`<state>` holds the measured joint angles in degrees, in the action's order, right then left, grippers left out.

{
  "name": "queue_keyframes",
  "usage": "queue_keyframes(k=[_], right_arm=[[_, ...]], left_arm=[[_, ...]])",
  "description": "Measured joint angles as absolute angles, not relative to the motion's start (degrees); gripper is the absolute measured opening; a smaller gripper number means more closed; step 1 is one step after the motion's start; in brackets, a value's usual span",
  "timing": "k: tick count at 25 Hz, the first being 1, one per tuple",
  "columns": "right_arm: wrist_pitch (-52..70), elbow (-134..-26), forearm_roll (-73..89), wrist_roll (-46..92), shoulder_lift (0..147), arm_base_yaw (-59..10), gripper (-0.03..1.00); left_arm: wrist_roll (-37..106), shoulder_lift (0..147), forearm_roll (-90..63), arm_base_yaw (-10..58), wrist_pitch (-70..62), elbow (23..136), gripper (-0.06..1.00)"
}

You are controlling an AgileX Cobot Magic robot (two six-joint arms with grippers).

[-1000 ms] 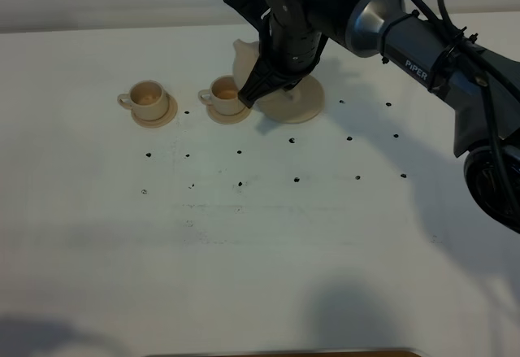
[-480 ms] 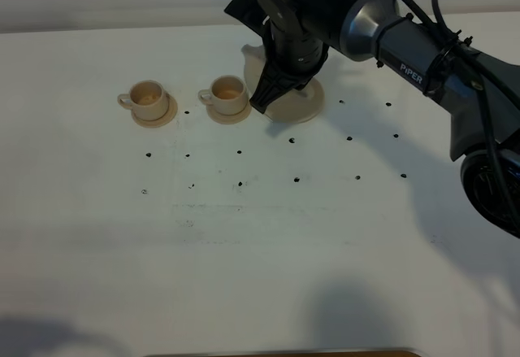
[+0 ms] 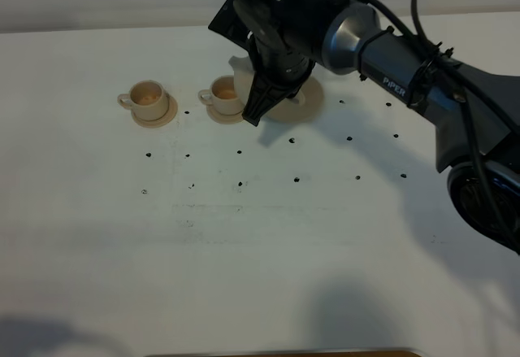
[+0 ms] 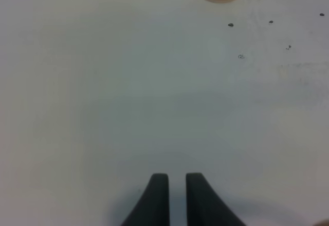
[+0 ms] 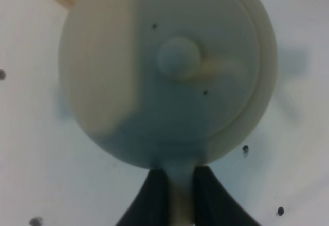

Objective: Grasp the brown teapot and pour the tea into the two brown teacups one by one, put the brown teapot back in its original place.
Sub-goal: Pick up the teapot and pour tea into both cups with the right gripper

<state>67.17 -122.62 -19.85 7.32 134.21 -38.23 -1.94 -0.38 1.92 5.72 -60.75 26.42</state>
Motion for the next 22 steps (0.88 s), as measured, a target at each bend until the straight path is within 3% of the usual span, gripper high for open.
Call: queue_keyframes(k=[22], right_arm=[[67.8, -121.5, -27.2, 9.4, 135.2, -40.1, 0.12]], left_arm=[[-1.9, -0.4, 2.0, 5.7, -60.7, 26.4, 0.07]])
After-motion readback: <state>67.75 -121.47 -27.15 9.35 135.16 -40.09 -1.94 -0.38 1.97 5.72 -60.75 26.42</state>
